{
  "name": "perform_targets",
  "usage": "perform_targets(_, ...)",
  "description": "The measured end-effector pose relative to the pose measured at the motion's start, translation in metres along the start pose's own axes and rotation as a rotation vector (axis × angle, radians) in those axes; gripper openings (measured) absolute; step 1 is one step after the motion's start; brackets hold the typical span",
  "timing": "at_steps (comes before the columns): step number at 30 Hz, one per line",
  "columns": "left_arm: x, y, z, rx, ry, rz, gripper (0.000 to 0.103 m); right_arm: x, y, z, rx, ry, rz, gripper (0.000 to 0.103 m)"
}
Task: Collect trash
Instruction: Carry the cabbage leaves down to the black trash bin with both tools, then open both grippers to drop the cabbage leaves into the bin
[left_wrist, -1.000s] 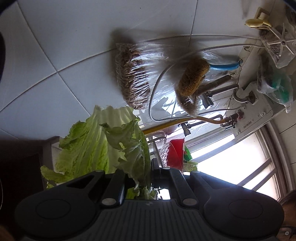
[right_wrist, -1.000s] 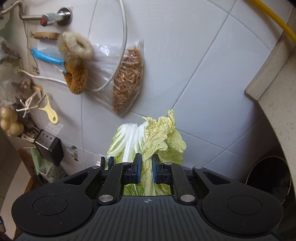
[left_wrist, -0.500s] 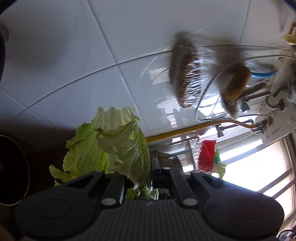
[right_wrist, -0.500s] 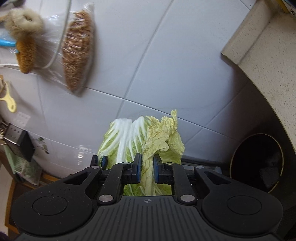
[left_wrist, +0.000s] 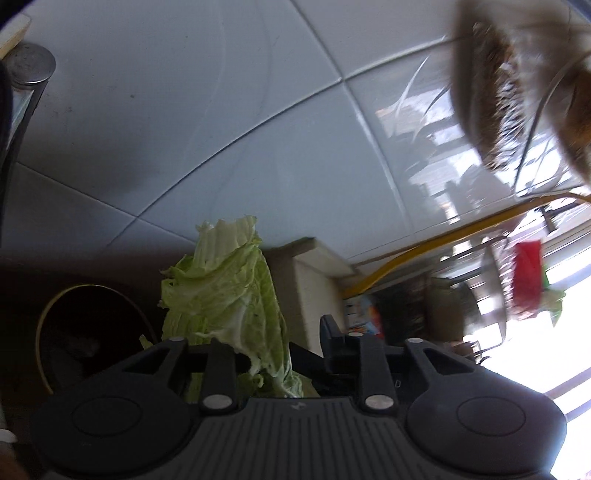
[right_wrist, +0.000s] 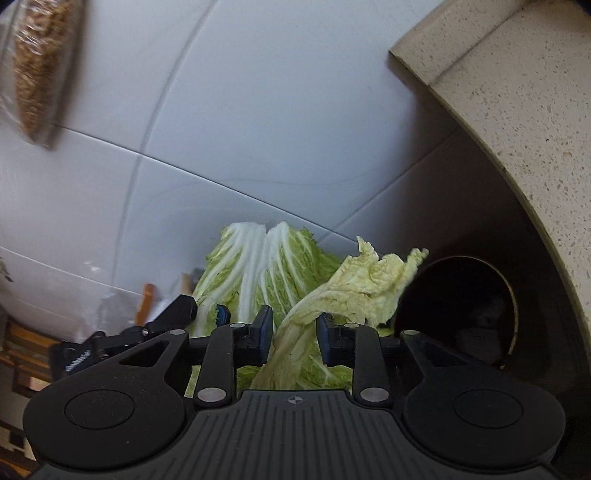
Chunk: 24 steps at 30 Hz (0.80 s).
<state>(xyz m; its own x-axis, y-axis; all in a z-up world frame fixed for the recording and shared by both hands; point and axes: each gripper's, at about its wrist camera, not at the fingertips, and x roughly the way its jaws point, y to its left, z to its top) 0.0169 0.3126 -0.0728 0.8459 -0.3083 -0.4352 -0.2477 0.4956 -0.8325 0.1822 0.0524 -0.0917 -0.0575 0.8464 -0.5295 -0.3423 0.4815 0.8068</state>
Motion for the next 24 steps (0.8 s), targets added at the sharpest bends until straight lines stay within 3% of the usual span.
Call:
perform_targets(2,0.007,0.001,-0.002,0.025,0.011,0.049,0.028,0.009,-0.005,0.000,0.005,0.025,-0.019,0.046)
perform_targets(15,0.052,0.012,-0.010,0.089,0.102,0.283,0.043,0.046,-0.011,-0.001,0.060,0.064,-0.098,0.051)
perform_targets(19,0.052,0.014,-0.006,0.083,0.094,0.295,0.050,0.038,-0.017,-0.003,0.076,0.057,-0.095,0.055)
perform_targets(24,0.046,0.014,-0.004,0.076,0.081,0.285,0.050,0.026,-0.019,-0.001,0.077,0.042,-0.096,0.057)
